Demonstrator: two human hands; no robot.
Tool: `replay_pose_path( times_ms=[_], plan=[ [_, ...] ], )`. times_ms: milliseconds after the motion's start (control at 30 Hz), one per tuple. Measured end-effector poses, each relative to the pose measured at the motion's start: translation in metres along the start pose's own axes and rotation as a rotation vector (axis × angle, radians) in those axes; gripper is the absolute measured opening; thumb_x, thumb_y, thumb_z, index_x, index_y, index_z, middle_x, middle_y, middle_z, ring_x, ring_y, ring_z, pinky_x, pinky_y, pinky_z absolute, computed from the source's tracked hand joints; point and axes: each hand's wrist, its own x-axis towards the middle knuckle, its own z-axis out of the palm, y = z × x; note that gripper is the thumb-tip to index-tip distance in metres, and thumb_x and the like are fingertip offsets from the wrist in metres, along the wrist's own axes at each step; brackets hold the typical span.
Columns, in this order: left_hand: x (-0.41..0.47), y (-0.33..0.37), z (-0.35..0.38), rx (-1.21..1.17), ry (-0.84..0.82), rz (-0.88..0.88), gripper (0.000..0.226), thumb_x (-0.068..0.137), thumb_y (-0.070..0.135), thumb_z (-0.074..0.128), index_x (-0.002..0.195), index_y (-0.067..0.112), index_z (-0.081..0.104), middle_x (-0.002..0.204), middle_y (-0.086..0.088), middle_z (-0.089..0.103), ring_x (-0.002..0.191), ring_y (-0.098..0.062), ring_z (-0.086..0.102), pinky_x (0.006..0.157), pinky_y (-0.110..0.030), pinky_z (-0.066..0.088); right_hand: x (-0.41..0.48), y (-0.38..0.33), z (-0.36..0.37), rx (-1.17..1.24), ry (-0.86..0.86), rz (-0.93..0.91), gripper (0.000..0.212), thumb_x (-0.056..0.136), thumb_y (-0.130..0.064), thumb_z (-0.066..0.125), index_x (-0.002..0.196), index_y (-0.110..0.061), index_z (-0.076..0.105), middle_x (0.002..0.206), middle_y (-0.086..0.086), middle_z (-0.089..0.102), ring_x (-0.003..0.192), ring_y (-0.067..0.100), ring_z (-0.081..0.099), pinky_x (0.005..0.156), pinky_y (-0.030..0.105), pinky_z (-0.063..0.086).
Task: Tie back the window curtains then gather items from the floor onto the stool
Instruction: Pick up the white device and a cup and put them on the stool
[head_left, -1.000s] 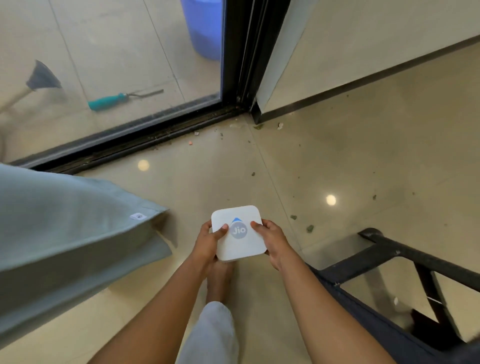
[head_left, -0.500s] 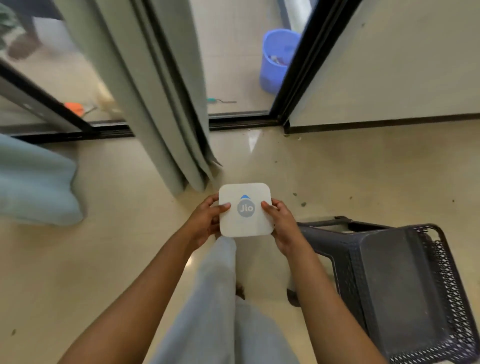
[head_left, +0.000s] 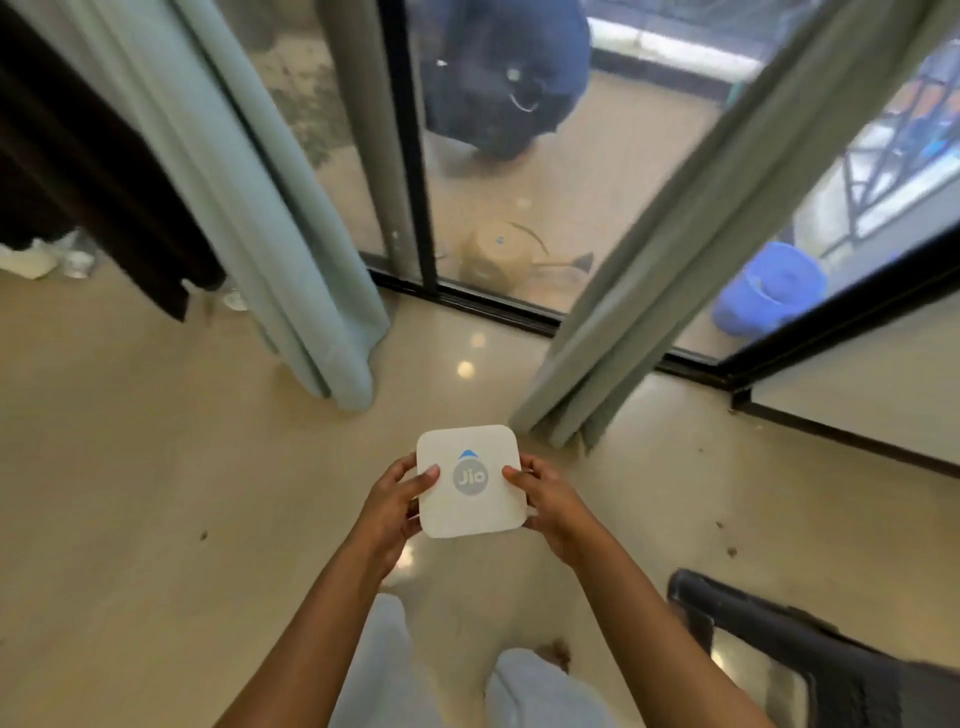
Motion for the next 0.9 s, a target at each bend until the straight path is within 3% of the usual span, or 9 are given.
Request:
replay_pose_path(
  times_ms=[167,433,567,633,733,800,833,867,900],
  plan=[
    [0.020,0.050,-0.113,-0.145,0.095,0.003,0.037,0.088,0.018,0.065,0.124,0.016,0.057,0.108,-0.009,0.069,0.085,-0.024,0.067,0.055,-0.027,0.053,0.045,-0.032,0.132,-0.119,-0.058,0.022,0.027,0.093,-0.022,0.055,0.120,-0.018,0.053,0.116,0.004,0.062,0.087,0.014,0.060,0.063,0.027,0.049],
    [0.045,0.138,-0.283,-0.251,0.320,0.059,0.033,0.089,0.021,0.064,0.121,0.018,0.059,0.103,-0.006,0.071,0.086,-0.025,0.066,0.058,-0.028,0.051,0.109,-0.071,0.340,-0.192,-0.215,0.040,0.027,0.091,-0.022,0.058,0.117,-0.016,0.054,0.107,0.004,0.065,0.085,0.016,0.064,0.066,0.032,0.054],
    [0.077,0.167,-0.340,-0.329,0.425,0.108,0.030,0.090,0.023,0.062,0.119,0.018,0.061,0.110,-0.008,0.070,0.090,-0.026,0.065,0.065,-0.031,0.050,0.157,-0.086,0.414,-0.328,-0.295,0.020,0.019,0.092,-0.030,0.055,0.110,-0.024,0.056,0.103,0.000,0.064,0.091,0.017,0.063,0.084,0.042,0.054],
    [0.100,0.176,-0.364,-0.402,0.495,0.145,0.031,0.090,0.022,0.061,0.121,0.017,0.059,0.112,-0.008,0.069,0.091,-0.026,0.063,0.067,-0.034,0.050,0.197,-0.095,0.449,-0.503,-0.268,-0.158,0.029,0.089,-0.046,0.048,0.107,-0.028,0.060,0.106,0.000,0.064,0.101,0.023,0.060,0.096,0.048,0.046],
    [0.139,0.183,-0.397,-0.526,0.602,0.152,0.034,0.091,0.017,0.060,0.125,0.016,0.056,0.111,-0.008,0.066,0.089,-0.025,0.061,0.070,-0.035,0.048,0.292,-0.129,0.486,-1.386,-0.211,-0.810,0.050,0.094,-0.046,0.032,0.133,-0.021,0.048,0.143,0.007,0.043,0.134,0.028,0.036,0.113,0.048,0.024],
    [0.165,0.190,-0.415,-0.595,0.646,0.140,0.035,0.091,0.016,0.060,0.126,0.018,0.055,0.113,-0.009,0.065,0.092,-0.028,0.061,0.071,-0.036,0.048,0.360,-0.176,0.494,-2.118,-0.130,-1.156,0.045,0.096,-0.042,0.034,0.140,-0.034,0.038,0.155,-0.003,0.025,0.145,0.027,0.011,0.115,0.053,0.000],
    [0.178,0.194,-0.422,-0.613,0.659,0.132,0.036,0.091,0.017,0.061,0.127,0.018,0.055,0.114,-0.009,0.065,0.095,-0.029,0.061,0.071,-0.037,0.049,0.394,-0.193,0.494,-2.425,0.079,-1.191,0.042,0.096,-0.047,0.034,0.138,-0.045,0.037,0.154,-0.013,0.025,0.146,0.029,0.002,0.114,0.052,-0.009],
    [0.190,0.198,-0.429,-0.621,0.664,0.123,0.037,0.091,0.017,0.061,0.127,0.018,0.055,0.115,-0.010,0.065,0.096,-0.030,0.061,0.072,-0.038,0.050,0.410,-0.209,0.490,-2.691,0.216,-1.004,0.045,0.093,-0.056,0.035,0.137,-0.051,0.033,0.153,-0.017,0.023,0.145,0.033,-0.004,0.112,0.052,-0.013],
    [0.200,0.203,-0.433,-0.628,0.665,0.116,0.038,0.090,0.018,0.062,0.128,0.018,0.055,0.116,-0.010,0.065,0.096,-0.030,0.061,0.073,-0.039,0.050,0.428,-0.220,0.482,-2.880,0.202,-0.771,0.058,0.088,-0.063,0.038,0.142,-0.046,0.026,0.156,-0.009,0.018,0.144,0.038,-0.005,0.111,0.053,-0.013]
  ],
)
